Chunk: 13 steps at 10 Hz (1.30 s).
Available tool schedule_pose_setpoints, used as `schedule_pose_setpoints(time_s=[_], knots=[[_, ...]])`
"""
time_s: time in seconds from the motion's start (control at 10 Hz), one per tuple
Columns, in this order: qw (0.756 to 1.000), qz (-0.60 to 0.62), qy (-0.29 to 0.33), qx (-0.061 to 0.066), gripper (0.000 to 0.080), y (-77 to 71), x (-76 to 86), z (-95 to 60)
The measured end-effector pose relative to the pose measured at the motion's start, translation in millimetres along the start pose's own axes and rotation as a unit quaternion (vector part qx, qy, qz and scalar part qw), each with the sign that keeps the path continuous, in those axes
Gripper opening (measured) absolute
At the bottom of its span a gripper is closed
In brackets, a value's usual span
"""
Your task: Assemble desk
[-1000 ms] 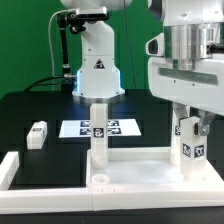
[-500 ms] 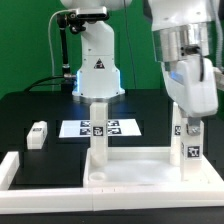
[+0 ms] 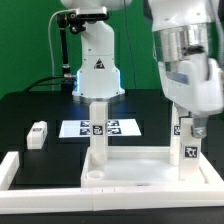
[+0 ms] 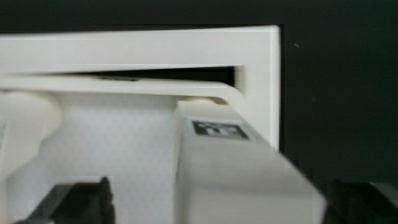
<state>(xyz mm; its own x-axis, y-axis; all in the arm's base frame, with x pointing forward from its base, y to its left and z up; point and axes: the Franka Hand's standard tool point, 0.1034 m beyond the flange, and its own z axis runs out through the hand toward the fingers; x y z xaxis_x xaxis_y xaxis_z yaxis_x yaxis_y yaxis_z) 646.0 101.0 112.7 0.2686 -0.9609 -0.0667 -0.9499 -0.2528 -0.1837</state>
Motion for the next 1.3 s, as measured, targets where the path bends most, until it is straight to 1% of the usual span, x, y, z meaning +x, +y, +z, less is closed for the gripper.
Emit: schedule_pose_setpoints(time_s=[0.1,0.2,0.5,0.6,0.7,0.8,0.9,1.0,1.1,1.2,1.3], knots=[[0.997,-0.081,-0.002,0.000,0.0642,1.3,0.5,2.1],[0.992,-0.124,-0.001,-0.002,0.0642,4.4,0.5,3.9],[0.978,-0.208,0.001,-0.003,0.0649,4.0,1.9,3.9],[0.962,-0.272,0.003,-0.009,0.0649,3.7,2.8,4.0],[0.929,-0.369,0.000,-0.024,0.0649,-0.8,2.1,3.7],[0.914,-0.405,-0.003,-0.029,0.0649,-9.8,-0.5,3.0],[0.923,-0.384,0.002,-0.025,0.0640,-9.9,1.5,3.5],[0.927,-0.374,0.002,-0.026,0.0482,-8.8,1.8,4.3],[0.928,-0.372,0.003,-0.026,0.0482,-8.8,2.2,4.3],[0.937,-0.348,0.004,-0.027,0.0300,-8.2,3.8,4.3],[0.953,-0.302,0.006,-0.028,0.0294,-7.5,5.9,4.2]])
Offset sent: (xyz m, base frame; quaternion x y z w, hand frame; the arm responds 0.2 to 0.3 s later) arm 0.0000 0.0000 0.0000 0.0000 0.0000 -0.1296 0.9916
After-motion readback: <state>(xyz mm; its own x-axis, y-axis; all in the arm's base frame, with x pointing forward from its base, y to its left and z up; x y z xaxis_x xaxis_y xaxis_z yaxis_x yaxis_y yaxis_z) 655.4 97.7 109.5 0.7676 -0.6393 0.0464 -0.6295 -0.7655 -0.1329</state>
